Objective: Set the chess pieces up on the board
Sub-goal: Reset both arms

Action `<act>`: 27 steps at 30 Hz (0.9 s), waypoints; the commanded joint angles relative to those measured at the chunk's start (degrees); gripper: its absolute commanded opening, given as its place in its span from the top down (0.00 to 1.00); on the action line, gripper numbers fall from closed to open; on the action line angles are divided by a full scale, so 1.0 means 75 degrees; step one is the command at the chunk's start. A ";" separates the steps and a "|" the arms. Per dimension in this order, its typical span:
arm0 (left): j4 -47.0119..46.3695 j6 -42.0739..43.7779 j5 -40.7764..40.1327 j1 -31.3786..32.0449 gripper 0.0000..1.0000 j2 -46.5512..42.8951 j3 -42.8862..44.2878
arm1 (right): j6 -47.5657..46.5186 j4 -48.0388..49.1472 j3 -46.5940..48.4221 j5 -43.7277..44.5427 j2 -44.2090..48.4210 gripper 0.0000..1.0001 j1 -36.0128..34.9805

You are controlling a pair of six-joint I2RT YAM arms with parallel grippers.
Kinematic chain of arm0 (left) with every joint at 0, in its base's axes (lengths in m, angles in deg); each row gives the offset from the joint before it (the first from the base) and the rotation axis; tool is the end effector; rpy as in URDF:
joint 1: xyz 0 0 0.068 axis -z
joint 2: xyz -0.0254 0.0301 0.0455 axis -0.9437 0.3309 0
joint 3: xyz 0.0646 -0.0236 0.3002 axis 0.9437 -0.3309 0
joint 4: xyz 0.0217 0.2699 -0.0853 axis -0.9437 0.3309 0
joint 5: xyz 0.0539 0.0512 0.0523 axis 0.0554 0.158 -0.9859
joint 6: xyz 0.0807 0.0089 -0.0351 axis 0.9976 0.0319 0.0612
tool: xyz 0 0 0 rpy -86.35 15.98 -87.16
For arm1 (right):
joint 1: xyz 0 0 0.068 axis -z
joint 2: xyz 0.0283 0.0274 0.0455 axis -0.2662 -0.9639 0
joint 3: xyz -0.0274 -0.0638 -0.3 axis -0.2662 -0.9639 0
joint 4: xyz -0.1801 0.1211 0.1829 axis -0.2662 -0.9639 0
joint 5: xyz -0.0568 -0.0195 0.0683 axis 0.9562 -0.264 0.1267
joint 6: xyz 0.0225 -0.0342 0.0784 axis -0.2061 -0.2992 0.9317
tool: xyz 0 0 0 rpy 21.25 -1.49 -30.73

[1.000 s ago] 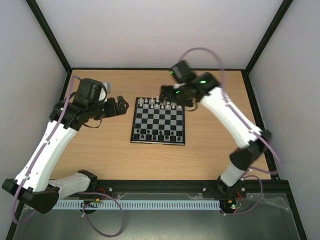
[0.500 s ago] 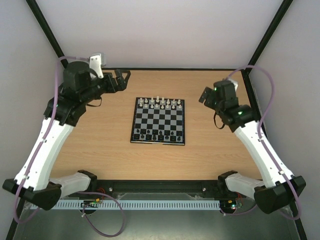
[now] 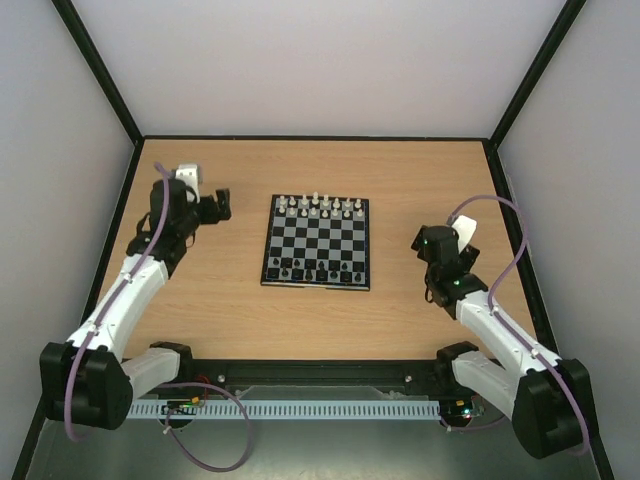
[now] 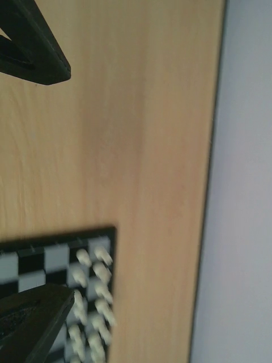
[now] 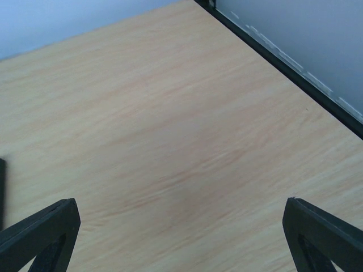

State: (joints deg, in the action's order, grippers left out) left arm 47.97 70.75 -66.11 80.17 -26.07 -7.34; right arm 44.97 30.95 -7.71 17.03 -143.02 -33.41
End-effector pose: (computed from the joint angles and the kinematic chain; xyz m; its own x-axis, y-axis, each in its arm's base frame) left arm 0.3016 -0.0538 0.3349 -0.3666 -0.1531 -0.9177 0.1300 0.9683 -0.2135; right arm 0.2452 0.0297 0.2476 -0.1832 0.3428 -0.9214 0.4239 0.8732 0.2406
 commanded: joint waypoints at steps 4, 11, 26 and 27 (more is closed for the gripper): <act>-0.2707 0.0797 -0.0585 -0.0539 0.01 0.0064 -0.2111 | -0.1299 0.2991 -0.1287 0.0165 -0.0564 0.02 0.0822; -0.4369 0.1169 -0.1152 -0.0725 0.01 0.0885 -0.3264 | -0.1491 0.4913 -0.1306 -0.1118 -0.2491 0.01 0.2103; -0.7087 0.1399 -0.0970 -0.1038 0.00 0.2991 -0.3310 | -0.1505 0.6915 -0.1217 -0.1368 -0.4008 0.01 0.2155; -0.7124 0.1468 -0.0861 -0.1052 0.01 0.3119 -0.3217 | -0.1488 0.7144 -0.1408 -0.1319 -0.3892 0.01 0.2159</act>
State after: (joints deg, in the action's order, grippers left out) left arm 3.18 80.06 -74.09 73.44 -5.50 -33.96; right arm 34.06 75.61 -14.03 5.79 -175.04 -16.96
